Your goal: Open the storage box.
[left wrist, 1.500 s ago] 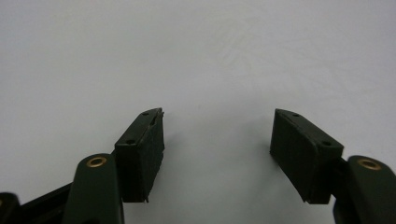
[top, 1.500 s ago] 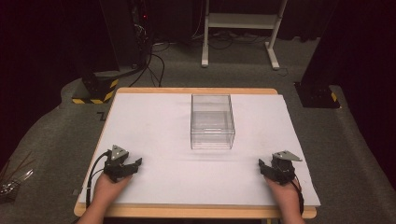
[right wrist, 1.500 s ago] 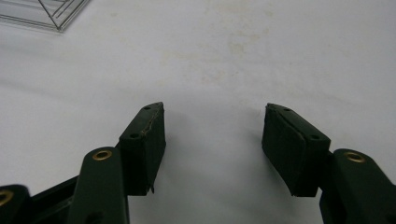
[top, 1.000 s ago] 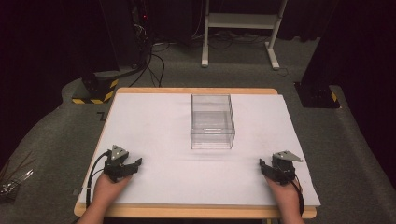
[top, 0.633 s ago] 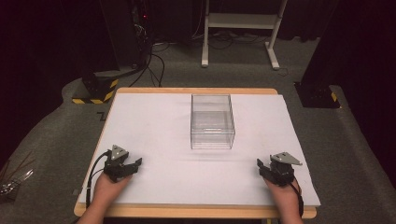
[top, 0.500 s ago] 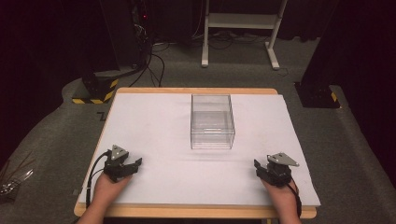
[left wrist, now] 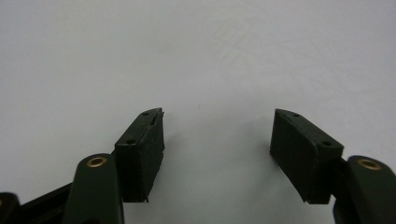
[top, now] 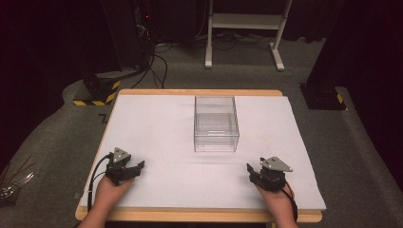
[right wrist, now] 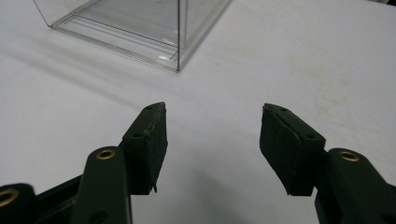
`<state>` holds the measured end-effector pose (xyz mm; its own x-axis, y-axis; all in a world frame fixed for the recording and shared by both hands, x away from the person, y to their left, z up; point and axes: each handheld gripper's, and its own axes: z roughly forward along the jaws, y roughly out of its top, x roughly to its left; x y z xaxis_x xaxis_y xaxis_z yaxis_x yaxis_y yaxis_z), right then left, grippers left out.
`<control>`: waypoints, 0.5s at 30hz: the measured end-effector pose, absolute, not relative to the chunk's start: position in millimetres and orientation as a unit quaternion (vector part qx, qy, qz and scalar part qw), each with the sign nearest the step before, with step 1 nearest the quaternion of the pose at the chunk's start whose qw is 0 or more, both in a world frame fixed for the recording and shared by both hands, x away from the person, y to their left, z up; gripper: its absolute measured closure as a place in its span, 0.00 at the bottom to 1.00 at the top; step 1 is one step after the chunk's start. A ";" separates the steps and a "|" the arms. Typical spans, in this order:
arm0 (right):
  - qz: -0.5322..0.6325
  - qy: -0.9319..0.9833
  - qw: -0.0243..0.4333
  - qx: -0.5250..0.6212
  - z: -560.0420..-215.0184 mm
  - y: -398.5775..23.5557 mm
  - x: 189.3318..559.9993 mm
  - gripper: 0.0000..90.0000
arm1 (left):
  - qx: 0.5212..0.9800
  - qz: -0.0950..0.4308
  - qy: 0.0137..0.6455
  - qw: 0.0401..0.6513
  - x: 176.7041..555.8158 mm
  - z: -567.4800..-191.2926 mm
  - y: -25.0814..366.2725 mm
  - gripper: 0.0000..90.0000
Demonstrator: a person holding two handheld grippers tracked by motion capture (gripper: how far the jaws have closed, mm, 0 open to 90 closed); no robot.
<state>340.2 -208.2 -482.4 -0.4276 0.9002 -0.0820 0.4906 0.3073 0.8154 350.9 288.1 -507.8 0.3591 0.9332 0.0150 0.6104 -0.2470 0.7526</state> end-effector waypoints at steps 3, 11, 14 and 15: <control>0.374 0.762 0.276 0.452 -480.5 -200.3 338.7 0.45 | 0.752 0.240 0.513 0.337 350.9 -507.9 288.0 0.39; 0.389 0.770 0.264 0.431 -477.5 -174.1 338.0 0.45 | 0.752 0.240 0.513 0.337 350.9 -507.9 288.1 0.39; 0.389 0.773 0.265 0.426 -476.5 -167.7 338.7 0.45 | 0.752 0.240 0.513 0.337 350.9 -507.9 288.1 0.39; 0.388 0.774 0.267 0.422 -475.4 -161.5 339.5 0.44 | 0.752 0.240 0.513 0.337 350.9 -507.9 288.1 0.39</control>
<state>339.5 -161.5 -475.4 -0.5009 0.8612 -0.0858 0.4466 0.3421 0.8267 350.9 288.1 -507.9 0.3584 0.9335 0.0151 0.6095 -0.2462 0.7536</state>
